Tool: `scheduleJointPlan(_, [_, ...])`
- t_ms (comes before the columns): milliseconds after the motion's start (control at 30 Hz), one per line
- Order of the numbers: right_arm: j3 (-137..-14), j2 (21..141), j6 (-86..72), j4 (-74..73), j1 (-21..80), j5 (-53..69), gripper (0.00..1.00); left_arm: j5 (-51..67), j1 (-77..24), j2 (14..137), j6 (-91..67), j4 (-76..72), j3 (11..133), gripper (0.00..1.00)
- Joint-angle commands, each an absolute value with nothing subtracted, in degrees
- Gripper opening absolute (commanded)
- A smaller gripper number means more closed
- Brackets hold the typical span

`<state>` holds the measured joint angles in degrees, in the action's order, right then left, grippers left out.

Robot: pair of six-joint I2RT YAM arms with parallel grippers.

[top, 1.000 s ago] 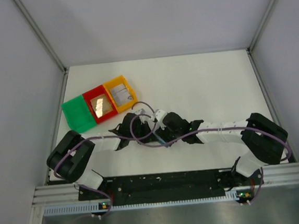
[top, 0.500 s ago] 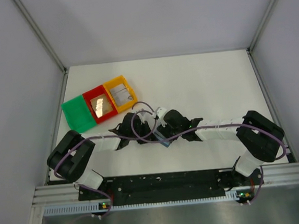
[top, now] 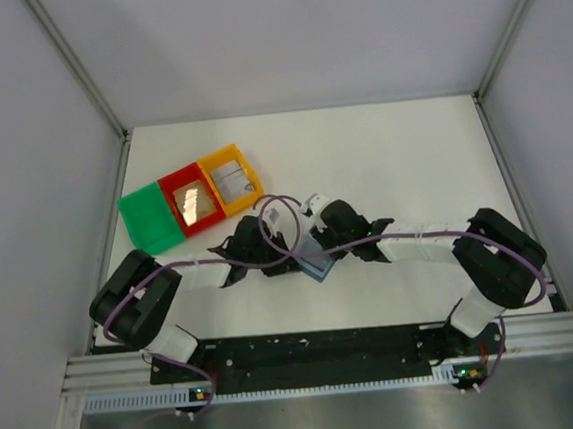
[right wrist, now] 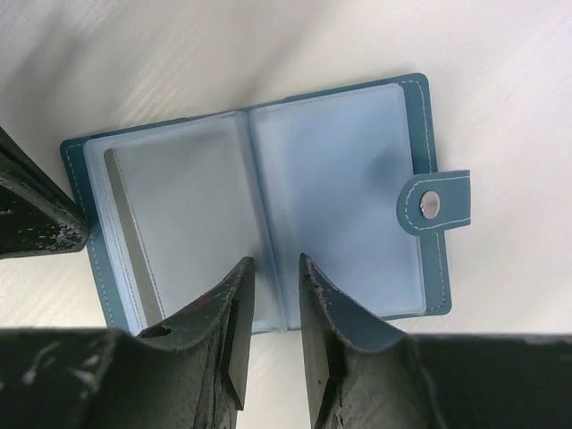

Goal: Take the credit cards out of the card holder
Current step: Remove the credit card from the card holder.

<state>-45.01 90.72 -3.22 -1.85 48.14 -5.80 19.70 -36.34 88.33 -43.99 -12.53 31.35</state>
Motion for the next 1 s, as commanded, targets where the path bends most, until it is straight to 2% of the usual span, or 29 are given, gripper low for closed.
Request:
scheduleJointPlan(0, [-47.46,91.84,-4.83,-0.88,47.02,-3.52,0.25,18.72,-34.98,86.14,-43.5,-10.72,31.29,0.13])
scheduleJointPlan(167, [-46.85,93.51,-7.03,-0.44,46.76,-1.5,0.23,19.16,-33.84,83.85,-46.49,-13.27,31.9,0.2])
scheduleJointPlan(367, [-46.49,94.66,-9.58,1.05,46.32,-0.18,0.2,20.21,-33.84,83.85,-46.93,-13.36,35.59,0.38])
scheduleJointPlan(733, [-45.97,95.19,-11.07,1.49,45.7,2.46,0.19,21.62,-33.93,89.29,-47.2,-14.59,37.53,0.37])
scheduleJointPlan(967, [-46.05,93.61,-11.43,1.67,45.53,3.69,0.19,21.62,-33.93,96.06,-45.79,-14.85,38.85,0.32])
